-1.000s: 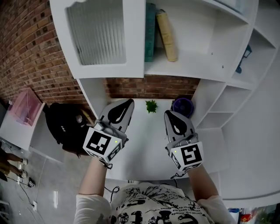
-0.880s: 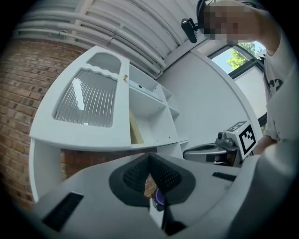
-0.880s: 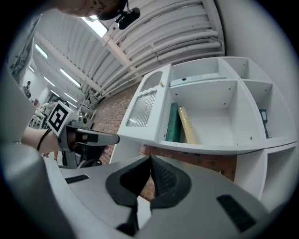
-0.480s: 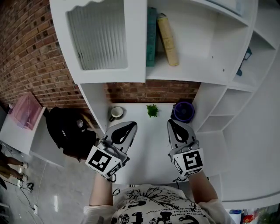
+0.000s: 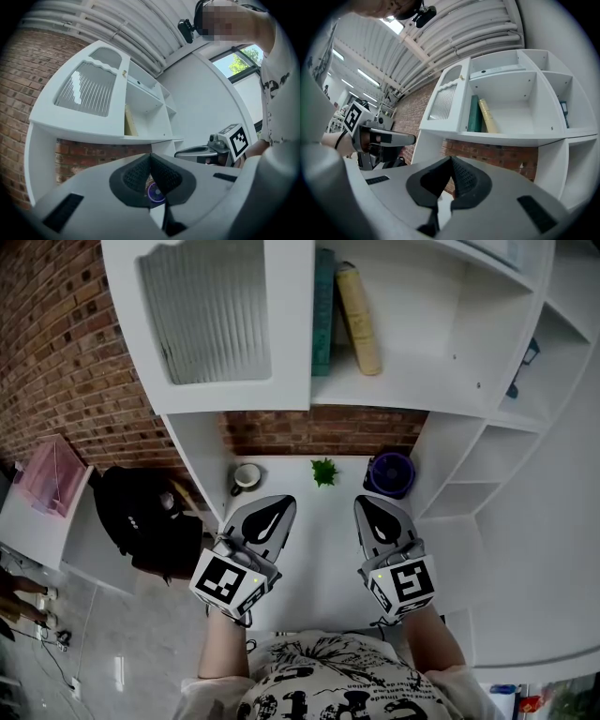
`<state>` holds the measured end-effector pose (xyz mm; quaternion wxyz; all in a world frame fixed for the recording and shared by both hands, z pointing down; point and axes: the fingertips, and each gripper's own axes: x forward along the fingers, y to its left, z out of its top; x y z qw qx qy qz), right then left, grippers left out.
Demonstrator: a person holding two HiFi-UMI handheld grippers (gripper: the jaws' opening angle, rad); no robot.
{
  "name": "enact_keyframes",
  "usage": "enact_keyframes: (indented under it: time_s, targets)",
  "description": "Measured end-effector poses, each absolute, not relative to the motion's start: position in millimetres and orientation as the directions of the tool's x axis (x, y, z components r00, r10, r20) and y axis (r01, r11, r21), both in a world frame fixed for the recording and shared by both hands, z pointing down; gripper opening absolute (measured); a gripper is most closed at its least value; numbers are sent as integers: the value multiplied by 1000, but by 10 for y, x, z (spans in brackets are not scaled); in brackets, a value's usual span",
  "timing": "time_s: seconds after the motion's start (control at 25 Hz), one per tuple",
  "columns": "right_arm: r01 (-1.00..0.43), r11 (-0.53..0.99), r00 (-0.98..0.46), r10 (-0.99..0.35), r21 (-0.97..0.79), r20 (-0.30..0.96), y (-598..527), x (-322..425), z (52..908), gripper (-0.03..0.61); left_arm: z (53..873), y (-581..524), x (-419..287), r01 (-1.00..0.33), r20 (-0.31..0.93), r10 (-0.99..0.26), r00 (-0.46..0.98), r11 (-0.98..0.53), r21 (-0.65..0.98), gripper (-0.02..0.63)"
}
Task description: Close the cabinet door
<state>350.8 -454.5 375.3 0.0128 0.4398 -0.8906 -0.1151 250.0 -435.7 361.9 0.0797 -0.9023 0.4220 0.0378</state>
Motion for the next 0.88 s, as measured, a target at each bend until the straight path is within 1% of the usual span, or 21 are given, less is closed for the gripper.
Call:
enact_keyframes:
  time_s: [0.2, 0.48, 0.72, 0.88]
  targets:
    - [-790, 577, -600, -796, 206, -73, -4575, 3500, 3811, 12, 3644, -4402, 2482, -769, -125, -759, 639, -626, -127, 14]
    - [-790, 579, -600, -797, 201, -66, -4602, 3472, 3863, 12, 3647, -4446, 2420, -781, -142, -768, 625, -618, -90, 14]
    - [-790, 592, -608, -790, 155, -83, -4628, 3492, 3842, 12, 3727, -4525, 2394, -798, -104, -791, 603, -598, -80, 14]
    - [-790, 590, -607, -792, 168, -70, -4617, 3452, 3872, 12, 3767, -4526, 2365, -801, -91, -796, 598, -593, -79, 14]
